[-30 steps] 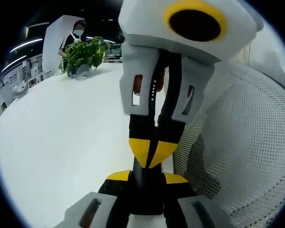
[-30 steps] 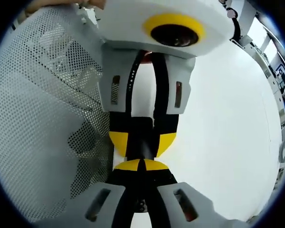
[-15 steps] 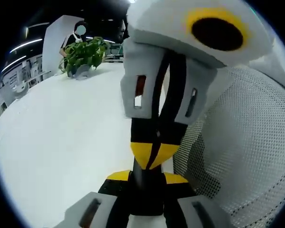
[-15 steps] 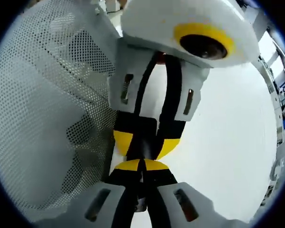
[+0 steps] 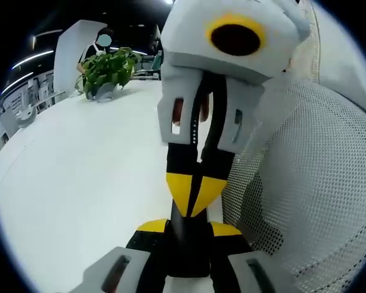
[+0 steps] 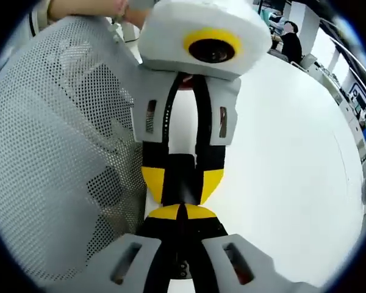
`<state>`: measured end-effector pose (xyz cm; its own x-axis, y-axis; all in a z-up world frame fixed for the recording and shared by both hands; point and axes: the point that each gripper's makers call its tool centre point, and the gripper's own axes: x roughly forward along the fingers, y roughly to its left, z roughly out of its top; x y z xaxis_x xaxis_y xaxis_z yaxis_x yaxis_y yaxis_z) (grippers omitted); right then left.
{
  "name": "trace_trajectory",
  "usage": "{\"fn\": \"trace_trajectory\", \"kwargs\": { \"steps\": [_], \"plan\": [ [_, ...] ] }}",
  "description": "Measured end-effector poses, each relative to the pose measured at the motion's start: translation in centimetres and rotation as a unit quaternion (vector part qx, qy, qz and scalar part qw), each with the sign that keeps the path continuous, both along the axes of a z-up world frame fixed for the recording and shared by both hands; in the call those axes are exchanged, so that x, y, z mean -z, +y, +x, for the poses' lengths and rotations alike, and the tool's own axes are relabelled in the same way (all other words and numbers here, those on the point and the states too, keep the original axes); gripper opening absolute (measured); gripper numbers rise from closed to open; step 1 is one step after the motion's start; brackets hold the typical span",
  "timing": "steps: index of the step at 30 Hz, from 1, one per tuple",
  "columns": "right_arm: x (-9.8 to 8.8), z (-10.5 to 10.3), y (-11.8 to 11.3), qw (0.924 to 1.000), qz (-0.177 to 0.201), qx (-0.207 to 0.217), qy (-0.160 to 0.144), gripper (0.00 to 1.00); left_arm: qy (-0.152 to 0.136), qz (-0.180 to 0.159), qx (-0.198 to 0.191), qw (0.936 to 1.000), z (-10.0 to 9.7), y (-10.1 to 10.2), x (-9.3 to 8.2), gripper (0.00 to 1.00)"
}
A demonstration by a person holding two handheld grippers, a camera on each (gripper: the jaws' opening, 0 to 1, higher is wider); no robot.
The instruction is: Press the specified remote control buttons in sequence, fully releasing each button before pressing the next.
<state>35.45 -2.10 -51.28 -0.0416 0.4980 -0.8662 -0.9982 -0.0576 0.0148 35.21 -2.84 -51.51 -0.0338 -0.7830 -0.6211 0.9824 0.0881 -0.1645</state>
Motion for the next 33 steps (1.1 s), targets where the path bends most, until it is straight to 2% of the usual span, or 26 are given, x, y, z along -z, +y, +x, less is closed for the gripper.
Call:
{"fn": "trace_trajectory", "kwargs": {
  "steps": [2, 8, 13, 17, 20, 25, 33],
  "plan": [
    [0.0, 0.0, 0.0, 0.9999, 0.009, 0.006, 0.003, 0.0, 0.001, 0.0, 0.0, 1.0, 0.0, 0.0, 0.0, 0.24],
    [-0.1, -0.2, -0.1, 0.9993, 0.034, -0.01, -0.013, 0.0, 0.001, 0.001, 0.001, 1.0, 0.0, 0.0, 0.0, 0.24],
    [-0.1, -0.7, -0.3, 0.9988, 0.048, 0.002, 0.012, 0.08, 0.001, 0.002, 0.002, 1.0, 0.0, -0.1, 0.0, 0.24],
    [0.0, -0.7, -0.4, 0.9985, 0.047, -0.019, -0.023, 0.1, 0.0, 0.002, 0.002, 1.0, 0.0, -0.1, 0.0, 0.24],
    [0.0, -0.8, -0.4, 0.998, 0.049, -0.022, -0.032, 0.11, 0.0, 0.003, 0.003, 1.0, 0.1, -0.1, 0.0, 0.24],
    [0.2, -0.3, -0.9, 0.9985, 0.052, -0.004, -0.018, 0.16, 0.0, 0.003, 0.003, 1.0, 0.1, -0.1, 0.0, 0.24],
    [0.3, -0.5, -1.3, 0.9987, 0.049, -0.009, -0.007, 0.19, 0.0, 0.003, 0.003, 1.0, 0.1, -0.1, 0.0, 0.24]
  ]
}}
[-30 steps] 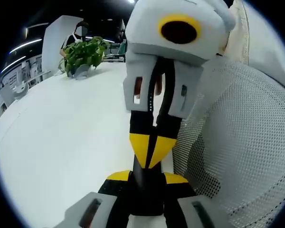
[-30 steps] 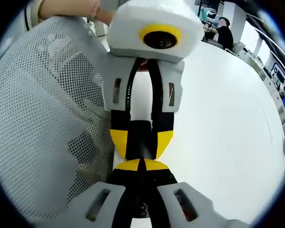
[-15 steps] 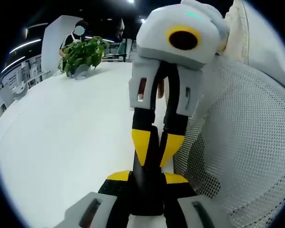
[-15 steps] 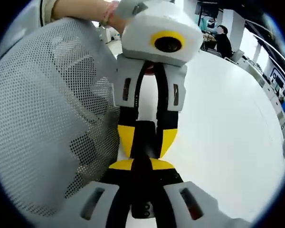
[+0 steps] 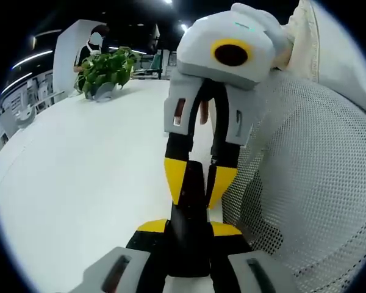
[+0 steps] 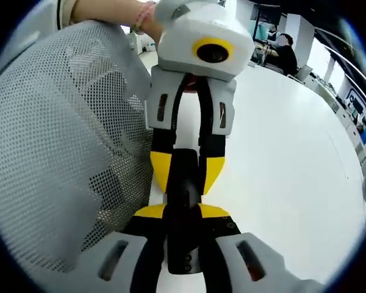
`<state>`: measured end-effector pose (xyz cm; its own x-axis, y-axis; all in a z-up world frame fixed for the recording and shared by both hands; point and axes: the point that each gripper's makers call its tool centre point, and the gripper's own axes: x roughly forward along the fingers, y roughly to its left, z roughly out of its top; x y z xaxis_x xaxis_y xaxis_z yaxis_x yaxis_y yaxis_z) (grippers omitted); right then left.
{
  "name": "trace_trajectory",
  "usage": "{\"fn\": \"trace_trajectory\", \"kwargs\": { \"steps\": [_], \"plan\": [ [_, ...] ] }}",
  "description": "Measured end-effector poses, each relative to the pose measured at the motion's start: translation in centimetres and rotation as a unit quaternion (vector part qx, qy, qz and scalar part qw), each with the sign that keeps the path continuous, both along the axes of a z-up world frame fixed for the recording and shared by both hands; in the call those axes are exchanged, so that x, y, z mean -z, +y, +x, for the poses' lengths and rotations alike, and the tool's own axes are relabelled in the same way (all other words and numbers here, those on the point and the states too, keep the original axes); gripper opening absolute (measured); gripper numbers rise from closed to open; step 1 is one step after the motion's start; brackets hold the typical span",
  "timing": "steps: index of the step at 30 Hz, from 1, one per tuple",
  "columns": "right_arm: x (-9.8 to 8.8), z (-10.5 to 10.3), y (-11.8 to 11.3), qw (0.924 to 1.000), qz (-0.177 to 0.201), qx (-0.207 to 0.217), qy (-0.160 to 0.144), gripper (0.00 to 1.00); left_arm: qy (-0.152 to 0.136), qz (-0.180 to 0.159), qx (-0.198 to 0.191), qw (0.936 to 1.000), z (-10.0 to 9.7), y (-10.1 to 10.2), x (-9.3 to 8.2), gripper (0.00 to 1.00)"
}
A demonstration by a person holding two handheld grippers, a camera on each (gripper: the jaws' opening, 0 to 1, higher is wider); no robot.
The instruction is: Press the specified remote control buttons in sequence, fully releasing each button before pressing the next.
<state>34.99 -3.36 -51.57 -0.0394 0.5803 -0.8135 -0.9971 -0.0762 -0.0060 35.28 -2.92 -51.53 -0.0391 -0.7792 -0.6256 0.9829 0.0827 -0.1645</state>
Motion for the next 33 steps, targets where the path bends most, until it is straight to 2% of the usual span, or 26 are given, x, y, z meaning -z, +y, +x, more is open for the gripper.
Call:
{"fn": "trace_trajectory", "kwargs": {
  "steps": [31, 32, 33],
  "plan": [
    [0.2, 0.4, -0.7, 0.9999, 0.008, 0.007, 0.0, 0.24, 0.001, 0.0, 0.0, 1.0, -0.1, 0.0, -0.1, 0.24],
    [0.5, 0.5, -1.1, 0.9999, -0.007, 0.007, -0.001, 0.25, 0.001, 0.0, 0.0, 1.0, -0.1, 0.0, -0.1, 0.24],
    [1.2, 0.6, -2.1, 0.9992, -0.04, 0.006, -0.006, 0.25, 0.001, 0.0, 0.0, 1.0, -0.1, 0.0, -0.1, 0.24]
  ]
}}
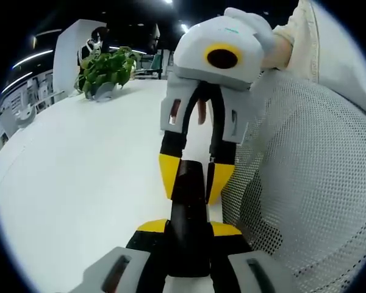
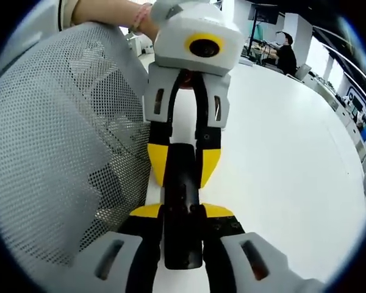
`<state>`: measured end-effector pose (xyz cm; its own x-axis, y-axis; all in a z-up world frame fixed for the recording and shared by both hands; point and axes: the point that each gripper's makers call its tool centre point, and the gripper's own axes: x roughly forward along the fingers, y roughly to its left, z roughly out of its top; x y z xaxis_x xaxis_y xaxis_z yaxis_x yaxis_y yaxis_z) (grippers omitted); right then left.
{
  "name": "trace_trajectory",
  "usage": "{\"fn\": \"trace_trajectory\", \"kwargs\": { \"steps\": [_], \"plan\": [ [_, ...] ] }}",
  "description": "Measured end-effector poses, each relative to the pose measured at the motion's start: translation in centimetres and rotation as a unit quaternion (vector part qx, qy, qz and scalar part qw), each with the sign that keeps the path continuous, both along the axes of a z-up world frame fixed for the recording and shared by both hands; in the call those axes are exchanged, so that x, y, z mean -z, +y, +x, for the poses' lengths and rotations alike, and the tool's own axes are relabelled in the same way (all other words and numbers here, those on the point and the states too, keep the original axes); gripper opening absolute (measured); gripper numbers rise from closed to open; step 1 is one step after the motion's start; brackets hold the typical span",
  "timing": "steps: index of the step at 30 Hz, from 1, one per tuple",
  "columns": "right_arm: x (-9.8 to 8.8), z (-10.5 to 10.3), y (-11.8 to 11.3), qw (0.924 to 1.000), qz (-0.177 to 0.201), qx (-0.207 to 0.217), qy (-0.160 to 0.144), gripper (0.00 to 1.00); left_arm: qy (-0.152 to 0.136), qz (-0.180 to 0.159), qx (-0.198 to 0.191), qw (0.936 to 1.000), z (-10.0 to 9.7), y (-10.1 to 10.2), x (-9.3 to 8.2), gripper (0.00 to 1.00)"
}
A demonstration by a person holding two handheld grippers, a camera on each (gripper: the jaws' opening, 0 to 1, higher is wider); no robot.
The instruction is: Press the specified remote control buttons in sequence, fully releasing each button before pressing the next.
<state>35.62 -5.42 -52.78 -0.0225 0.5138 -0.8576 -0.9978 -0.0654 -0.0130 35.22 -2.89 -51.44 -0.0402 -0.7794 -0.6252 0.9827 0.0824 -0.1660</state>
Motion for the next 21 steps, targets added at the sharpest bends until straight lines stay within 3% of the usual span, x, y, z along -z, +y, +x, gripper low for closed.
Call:
{"fn": "trace_trajectory", "kwargs": {
  "steps": [1, 2, 6, 21],
  "plan": [
    [0.4, 0.0, -0.4, 0.9997, -0.011, -0.019, -0.013, 0.25, 0.0, 0.0, 0.0, 1.0, 0.0, 0.0, 0.0, 0.24],
    [-0.4, -0.1, 0.6, 0.9995, 0.03, -0.012, -0.001, 0.25, 0.0, 0.0, 0.0, 1.0, 0.0, 0.0, 0.0, 0.24],
    [0.4, 0.2, -0.6, 0.9996, 0.027, 0.008, 0.004, 0.25, 0.0, 0.0, 0.0, 1.0, 0.0, 0.0, 0.0, 0.24],
    [0.0, 0.2, -2.4, 0.9988, 0.036, 0.032, 0.008, 0.25, 0.003, -0.002, -0.002, 1.0, 0.0, -0.1, 0.0, 0.24]
  ]
}}
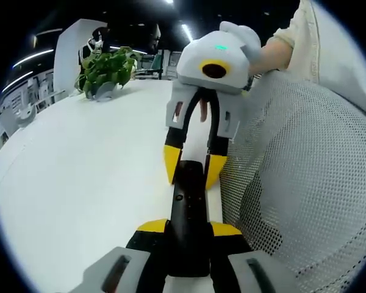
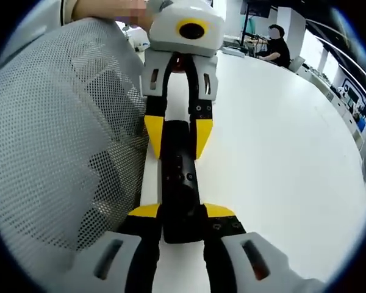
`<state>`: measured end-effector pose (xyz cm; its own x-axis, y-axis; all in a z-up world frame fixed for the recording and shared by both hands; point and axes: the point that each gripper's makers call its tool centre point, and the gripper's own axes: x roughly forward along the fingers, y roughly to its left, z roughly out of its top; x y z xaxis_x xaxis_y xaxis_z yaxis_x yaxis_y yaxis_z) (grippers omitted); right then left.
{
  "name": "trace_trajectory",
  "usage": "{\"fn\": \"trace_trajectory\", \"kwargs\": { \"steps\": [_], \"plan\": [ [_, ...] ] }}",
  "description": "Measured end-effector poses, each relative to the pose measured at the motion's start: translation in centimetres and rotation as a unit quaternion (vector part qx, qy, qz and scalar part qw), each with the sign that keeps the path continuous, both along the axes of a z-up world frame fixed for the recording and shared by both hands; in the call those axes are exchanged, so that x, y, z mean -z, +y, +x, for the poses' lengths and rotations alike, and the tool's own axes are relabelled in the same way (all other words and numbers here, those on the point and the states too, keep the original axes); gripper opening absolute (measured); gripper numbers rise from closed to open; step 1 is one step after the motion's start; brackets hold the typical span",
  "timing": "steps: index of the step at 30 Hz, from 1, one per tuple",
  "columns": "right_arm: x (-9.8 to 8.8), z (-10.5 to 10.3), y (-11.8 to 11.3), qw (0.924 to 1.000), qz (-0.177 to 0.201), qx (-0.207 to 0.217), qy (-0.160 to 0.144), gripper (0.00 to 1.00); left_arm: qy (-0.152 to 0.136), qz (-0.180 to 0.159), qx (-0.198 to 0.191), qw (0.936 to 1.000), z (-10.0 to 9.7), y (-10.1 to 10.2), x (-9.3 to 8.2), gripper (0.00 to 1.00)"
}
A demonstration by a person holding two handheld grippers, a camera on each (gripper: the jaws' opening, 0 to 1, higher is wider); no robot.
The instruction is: Press the specified remote control buttons in sequence, fully releasing each button before pressing the next.
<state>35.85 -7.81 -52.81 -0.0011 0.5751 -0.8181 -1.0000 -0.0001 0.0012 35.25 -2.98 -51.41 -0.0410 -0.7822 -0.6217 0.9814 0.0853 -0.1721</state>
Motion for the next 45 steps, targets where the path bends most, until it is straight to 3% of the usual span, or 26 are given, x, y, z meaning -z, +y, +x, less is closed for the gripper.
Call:
{"fn": "trace_trajectory", "kwargs": {
  "steps": [11, 17, 21, 26, 32, 34, 36, 37, 41, 45],
  "plan": [
    [-0.1, 0.0, -0.5, 0.9999, 0.009, 0.005, 0.0, 0.25, 0.001, -0.001, -0.001, 1.0, 0.0, 0.0, 0.1, 0.24],
    [-0.1, -0.1, -0.5, 0.9999, 0.009, 0.006, 0.001, 0.25, 0.016, -0.002, -0.013, 0.9998, 0.1, -0.1, 0.0, 0.24],
    [-0.1, 0.0, -0.5, 0.9999, 0.011, 0.009, -0.001, 0.25, 0.004, 0.001, -0.012, 0.9999, 0.2, -0.6, 0.0, 0.26],
    [-0.1, 0.0, -0.5, 0.9999, 0.01, 0.007, -0.002, 0.25, -0.021, 0.001, 0.001, 0.9998, 0.2, -1.4, 0.1, 0.46],
    [0.0, 0.0, -0.5, 0.9999, 0.012, 0.009, -0.001, 0.25, -0.02, -0.01, -0.004, 0.9997, 0.0, -1.9, 0.1, 0.67],
    [0.0, 0.1, -0.4, 0.9999, 0.012, 0.008, -0.002, 0.25, 0.001, -0.013, -0.024, 0.9996, -0.1, -2.2, 0.0, 0.71],
    [0.0, 0.1, -0.5, 0.9999, 0.012, 0.008, -0.001, 0.25, 0.035, -0.045, -0.052, 0.997, 0.2, -2.9, -0.8, 0.79],
    [0.0, 0.1, -0.5, 0.9999, 0.012, 0.008, -0.001, 0.25, 0.035, -0.051, -0.054, 0.9966, 0.3, -2.9, -0.9, 0.83],
    [0.1, 0.1, -0.5, 0.9999, 0.011, 0.008, -0.002, 0.25, 0.014, -0.09, -0.09, 0.9917, 2.2, -3.2, -3.2, 1.0],
    [0.0, 0.1, -0.4, 0.9999, 0.013, 0.009, 0.0, 0.25, -0.01, -0.132, -0.145, 0.9805, 4.9, -2.5, -6.4, 1.0]
  ]
}}
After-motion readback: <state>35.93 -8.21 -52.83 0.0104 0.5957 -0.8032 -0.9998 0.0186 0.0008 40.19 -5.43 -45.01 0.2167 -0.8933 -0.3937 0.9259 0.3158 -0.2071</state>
